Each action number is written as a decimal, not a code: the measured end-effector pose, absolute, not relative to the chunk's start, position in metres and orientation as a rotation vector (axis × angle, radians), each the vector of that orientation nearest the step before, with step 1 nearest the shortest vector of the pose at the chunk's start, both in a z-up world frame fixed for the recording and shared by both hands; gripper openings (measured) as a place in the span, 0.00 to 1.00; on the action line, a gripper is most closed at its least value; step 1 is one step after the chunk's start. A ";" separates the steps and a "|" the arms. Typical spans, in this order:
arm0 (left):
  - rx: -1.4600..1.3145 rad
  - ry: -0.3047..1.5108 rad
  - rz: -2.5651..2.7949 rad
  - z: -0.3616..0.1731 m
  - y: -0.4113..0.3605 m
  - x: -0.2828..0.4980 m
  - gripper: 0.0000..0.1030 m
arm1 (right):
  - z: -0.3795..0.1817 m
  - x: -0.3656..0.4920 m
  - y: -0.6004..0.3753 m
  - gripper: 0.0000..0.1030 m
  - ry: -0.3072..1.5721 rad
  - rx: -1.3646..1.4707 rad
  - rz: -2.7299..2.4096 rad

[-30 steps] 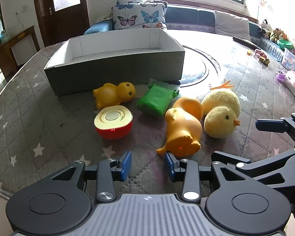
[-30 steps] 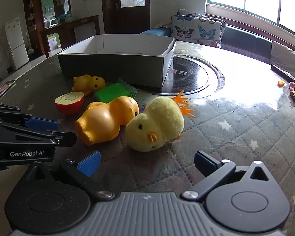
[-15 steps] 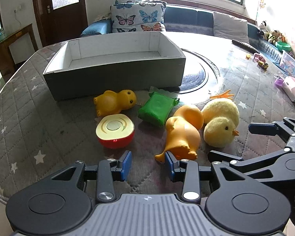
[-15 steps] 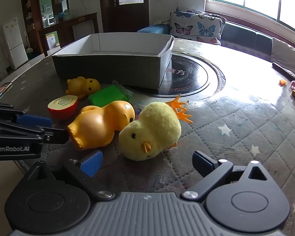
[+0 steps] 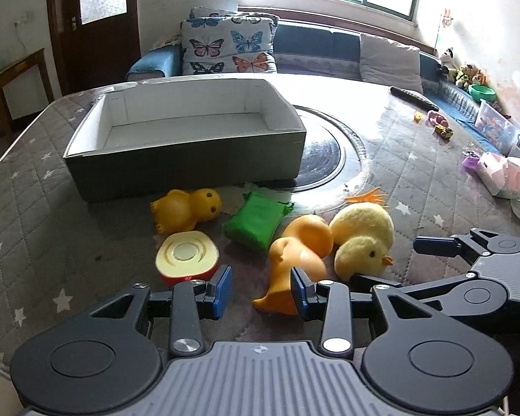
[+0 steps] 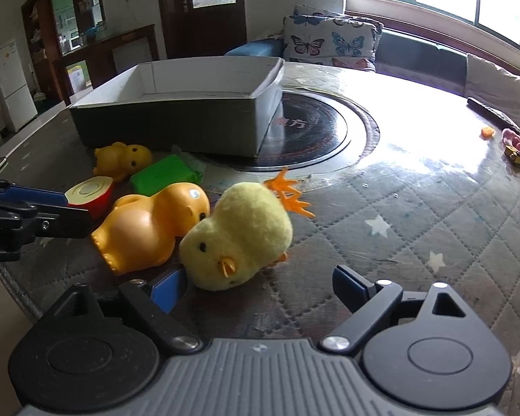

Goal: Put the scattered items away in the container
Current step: 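Close the right gripper on the plush yellow chick and lift it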

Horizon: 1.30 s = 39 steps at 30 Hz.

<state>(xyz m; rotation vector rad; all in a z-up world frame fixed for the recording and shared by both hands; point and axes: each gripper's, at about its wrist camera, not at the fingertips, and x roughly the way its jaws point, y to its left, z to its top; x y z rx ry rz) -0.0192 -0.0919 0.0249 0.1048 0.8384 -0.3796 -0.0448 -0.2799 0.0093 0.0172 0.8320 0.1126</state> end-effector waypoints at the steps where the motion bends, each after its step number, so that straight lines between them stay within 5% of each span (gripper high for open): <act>1: 0.105 0.841 -0.383 0.025 -0.094 -0.018 0.38 | 0.010 -0.045 -0.281 0.90 0.832 0.019 0.106; 23: 0.087 0.850 -0.510 0.031 -0.135 0.030 0.39 | 0.017 -0.036 -0.296 0.88 0.800 0.073 0.095; 39: 0.122 0.867 -0.672 0.030 -0.179 0.072 0.39 | 0.012 -0.020 -0.308 0.56 0.832 0.091 0.156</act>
